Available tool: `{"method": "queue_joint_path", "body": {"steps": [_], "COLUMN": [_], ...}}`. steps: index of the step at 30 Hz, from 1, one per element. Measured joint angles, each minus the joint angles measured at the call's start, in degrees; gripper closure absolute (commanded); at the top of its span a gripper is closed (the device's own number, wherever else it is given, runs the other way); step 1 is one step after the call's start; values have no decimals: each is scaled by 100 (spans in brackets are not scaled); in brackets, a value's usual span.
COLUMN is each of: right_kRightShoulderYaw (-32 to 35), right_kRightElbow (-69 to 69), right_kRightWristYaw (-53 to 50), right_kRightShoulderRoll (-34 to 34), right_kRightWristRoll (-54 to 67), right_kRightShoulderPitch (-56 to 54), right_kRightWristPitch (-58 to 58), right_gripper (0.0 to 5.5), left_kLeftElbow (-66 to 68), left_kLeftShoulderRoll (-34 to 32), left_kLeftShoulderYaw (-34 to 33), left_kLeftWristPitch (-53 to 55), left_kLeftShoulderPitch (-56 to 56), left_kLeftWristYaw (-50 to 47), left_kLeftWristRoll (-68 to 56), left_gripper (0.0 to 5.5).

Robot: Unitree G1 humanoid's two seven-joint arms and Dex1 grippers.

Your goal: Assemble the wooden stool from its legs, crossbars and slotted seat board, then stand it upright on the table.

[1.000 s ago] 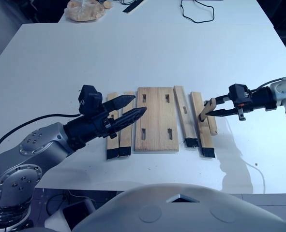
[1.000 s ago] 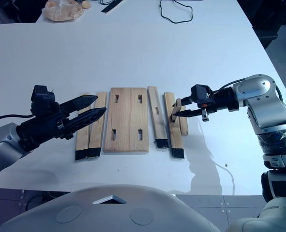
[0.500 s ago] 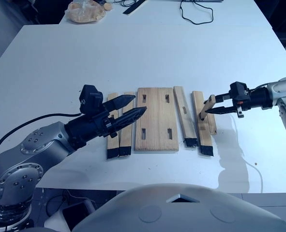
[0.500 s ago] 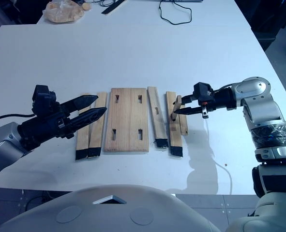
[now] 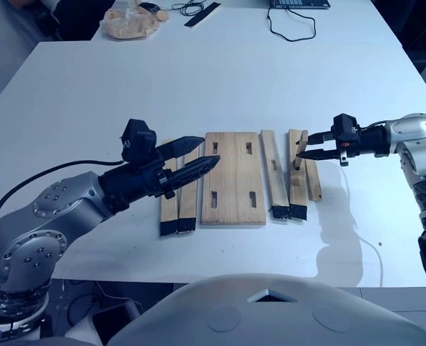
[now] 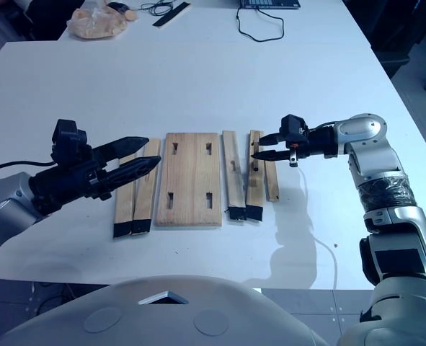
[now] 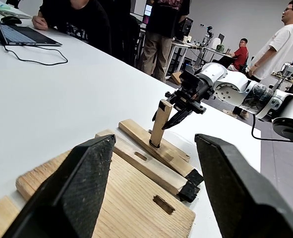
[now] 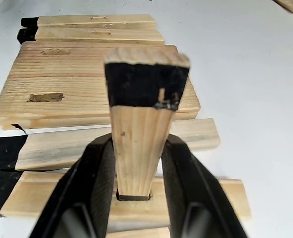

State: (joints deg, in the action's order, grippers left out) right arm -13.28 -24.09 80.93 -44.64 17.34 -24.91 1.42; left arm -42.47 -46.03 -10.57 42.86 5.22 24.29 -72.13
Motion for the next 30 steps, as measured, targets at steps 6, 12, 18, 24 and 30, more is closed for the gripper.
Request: {"method": "queue_joint_path", "body": {"steps": [6, 12, 18, 24, 30], "right_kRightShoulderYaw": [141, 195, 421, 500, 271], "right_kRightElbow": [583, 762, 697, 669, 445], "right_kRightWristYaw": [-336, -410, -340, -443, -620], "right_kRightShoulderRoll": [-78, -81, -119, -122, -78], "right_kRightWristRoll": [15, 20, 241, 267, -261], "right_kRightShoulderPitch": [422, 498, 591, 755, 1323], "right_kRightWristPitch": [-223, -428, -906, -737, -483], "right_gripper": [421, 422, 422, 371, 308], "left_kLeftElbow": [164, 155, 92, 97, 120], "left_kLeftShoulderRoll": [-71, -71, -71, -83, -113], "left_kLeftShoulderYaw": [74, 74, 74, 74, 74], "left_kLeftWristPitch": [129, 144, 146, 168, 223], "left_kLeftShoulderPitch": [-210, -206, -163, -167, -197], "left_kLeftWristYaw": [230, 237, 231, 260, 322], "left_kLeftWristRoll": [3, 3, 4, 6, 14], "left_gripper": [253, 253, 253, 253, 253]}}
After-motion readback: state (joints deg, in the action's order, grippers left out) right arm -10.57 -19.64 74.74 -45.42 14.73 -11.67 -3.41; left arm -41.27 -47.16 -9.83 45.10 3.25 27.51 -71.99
